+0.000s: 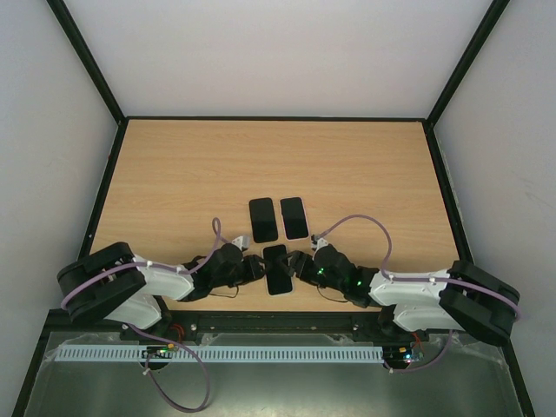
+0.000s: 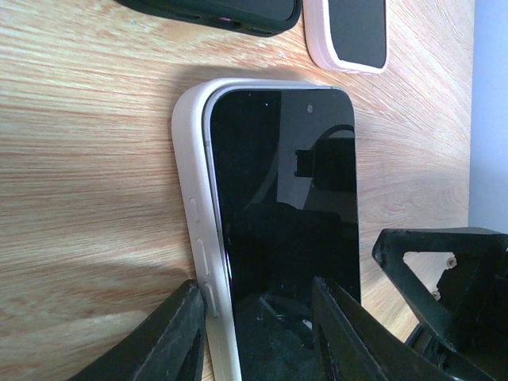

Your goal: Put the phone into the phone case

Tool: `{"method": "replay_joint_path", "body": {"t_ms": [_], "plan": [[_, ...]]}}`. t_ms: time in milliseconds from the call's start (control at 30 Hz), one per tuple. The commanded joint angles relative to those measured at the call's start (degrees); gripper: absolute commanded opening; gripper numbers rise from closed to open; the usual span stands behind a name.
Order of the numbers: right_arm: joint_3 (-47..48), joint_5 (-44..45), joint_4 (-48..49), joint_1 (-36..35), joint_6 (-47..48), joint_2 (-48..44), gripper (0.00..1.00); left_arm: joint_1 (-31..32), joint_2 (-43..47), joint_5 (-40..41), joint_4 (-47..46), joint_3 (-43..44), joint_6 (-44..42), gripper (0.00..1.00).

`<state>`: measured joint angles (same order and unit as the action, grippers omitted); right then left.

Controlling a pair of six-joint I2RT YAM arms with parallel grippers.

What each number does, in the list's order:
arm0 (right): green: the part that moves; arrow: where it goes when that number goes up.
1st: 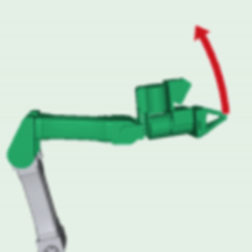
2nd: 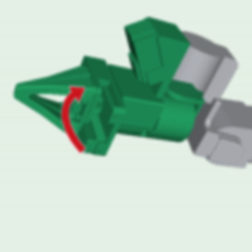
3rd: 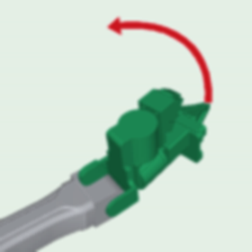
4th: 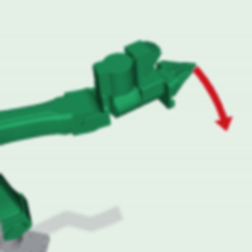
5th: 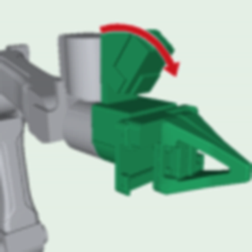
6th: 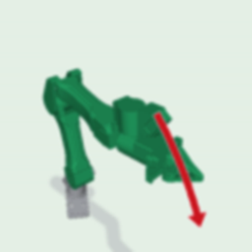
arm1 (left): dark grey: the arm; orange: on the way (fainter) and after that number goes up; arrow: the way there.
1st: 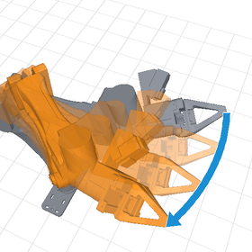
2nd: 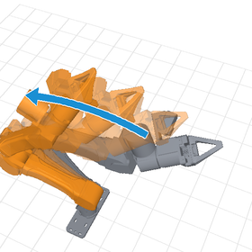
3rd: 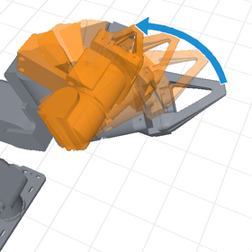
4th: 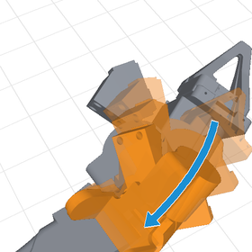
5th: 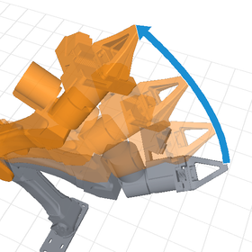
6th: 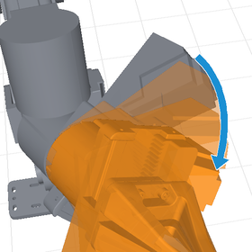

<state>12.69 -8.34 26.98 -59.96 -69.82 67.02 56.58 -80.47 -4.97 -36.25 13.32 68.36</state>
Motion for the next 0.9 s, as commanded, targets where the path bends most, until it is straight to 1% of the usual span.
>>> {"method": "replay_joint_path", "body": {"t_ms": [0,300,433,533,633,767,867], "plan": [[0.3,3.3,-2.5,0.0,1.0,-0.3,0.75,0.4,0.2,0.6,3.0,-0.8,-0.3,0.39],[2.0,-3.8,5.8,0.0,-0.2,10.9,0.75,0.8,0.0,0.4,2.4,-0.8,-0.3,0.39],[2.4,-8.3,11.9,0.0,-1.3,13.4,0.75,1.0,-0.7,0.1,1.5,-0.8,-0.2,0.39],[2.0,-9.8,15.4,0.0,-2.5,12.6,0.75,1.1,-0.9,-0.1,1.1,-0.8,-0.1,0.4],[1.8,-9.5,16.0,0.0,-3.0,9.7,0.75,1.1,-0.2,0.0,0.9,-1.3,0.4,0.43],[0.6,-9.6,19.4,0.0,-5.6,6.9,0.75,1.1,2.3,0.9,0.2,-3.1,1.7,0.45],[0.2,-10.2,21.7,0.0,-7.4,6.8,0.74,1.1,3.8,1.4,-0.4,-4.1,2.3,0.45]]}}
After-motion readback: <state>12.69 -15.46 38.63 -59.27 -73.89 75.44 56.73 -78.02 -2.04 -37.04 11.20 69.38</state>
